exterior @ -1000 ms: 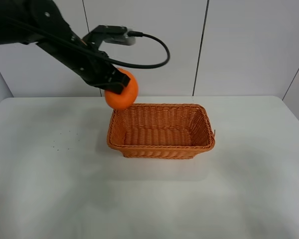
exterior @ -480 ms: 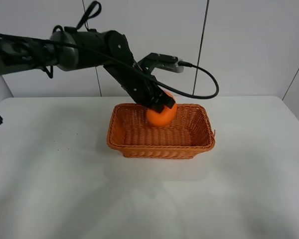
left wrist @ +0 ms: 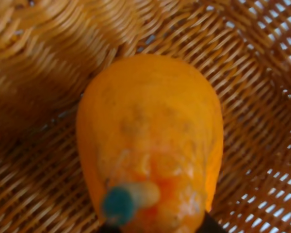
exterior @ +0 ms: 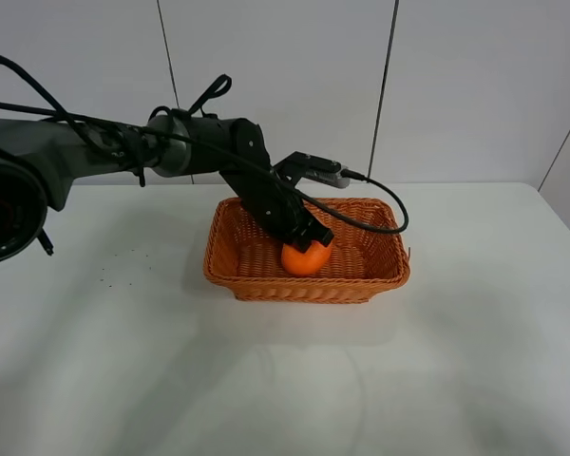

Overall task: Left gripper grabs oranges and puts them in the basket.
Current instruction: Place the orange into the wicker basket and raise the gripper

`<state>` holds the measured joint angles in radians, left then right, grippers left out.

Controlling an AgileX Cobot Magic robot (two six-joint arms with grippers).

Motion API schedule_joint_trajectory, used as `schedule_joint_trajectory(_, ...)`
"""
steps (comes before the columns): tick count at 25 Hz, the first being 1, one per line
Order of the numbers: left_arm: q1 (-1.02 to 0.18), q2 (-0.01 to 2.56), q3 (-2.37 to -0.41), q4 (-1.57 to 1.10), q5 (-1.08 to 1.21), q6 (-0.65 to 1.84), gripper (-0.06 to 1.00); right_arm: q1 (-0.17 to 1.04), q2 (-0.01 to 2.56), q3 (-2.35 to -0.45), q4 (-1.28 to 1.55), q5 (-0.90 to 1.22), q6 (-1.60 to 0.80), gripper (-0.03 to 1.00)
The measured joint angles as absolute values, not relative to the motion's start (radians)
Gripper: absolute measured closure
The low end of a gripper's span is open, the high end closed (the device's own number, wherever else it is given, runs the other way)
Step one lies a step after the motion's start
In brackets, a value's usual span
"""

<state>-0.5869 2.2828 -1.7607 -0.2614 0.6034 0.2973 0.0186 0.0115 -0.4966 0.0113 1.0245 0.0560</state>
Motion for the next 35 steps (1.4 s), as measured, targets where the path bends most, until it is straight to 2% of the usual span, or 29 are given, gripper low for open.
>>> schedule_joint_trajectory(10,-0.587,2.285,-1.764,-0.258,0.6,0.297,0.81,0.019,0.012,-0.497,0.011,1.024,0.056,0.27)
schedule_joint_trajectory(12,-0.587,2.285,-1.764,-0.257,0.602,0.297,0.76,0.019,0.012,-0.497,0.011,1.024,0.056,0.27)
schedule_joint_trajectory(14,-0.587,2.285,-1.764,-0.257,0.602,0.297,0.63,0.019,0.012,-0.497,0.011,1.024,0.056,0.27)
schedule_joint_trajectory(19,-0.587,2.285,-1.764,-0.257,0.602,0.297,0.14,0.019,0.012,-0.497,0.011,1.024,0.056,0.27)
schedule_joint_trajectory(22,-0.587,2.283,-1.764,-0.255,0.602,0.297,0.02,0.019,0.012,-0.497,0.011,1.024,0.056,0.27)
schedule_joint_trajectory(26,-0.587,2.263,-1.764,-0.241,0.602,0.297,-0.02,0.019,0.012,-0.497,0.011,1.024,0.056,0.27)
schedule_joint_trajectory(35,-0.587,2.209,-1.822,-0.182,0.656,0.28,-0.02,0.019,0.012,-0.497,0.011,1.024,0.056,0.27)
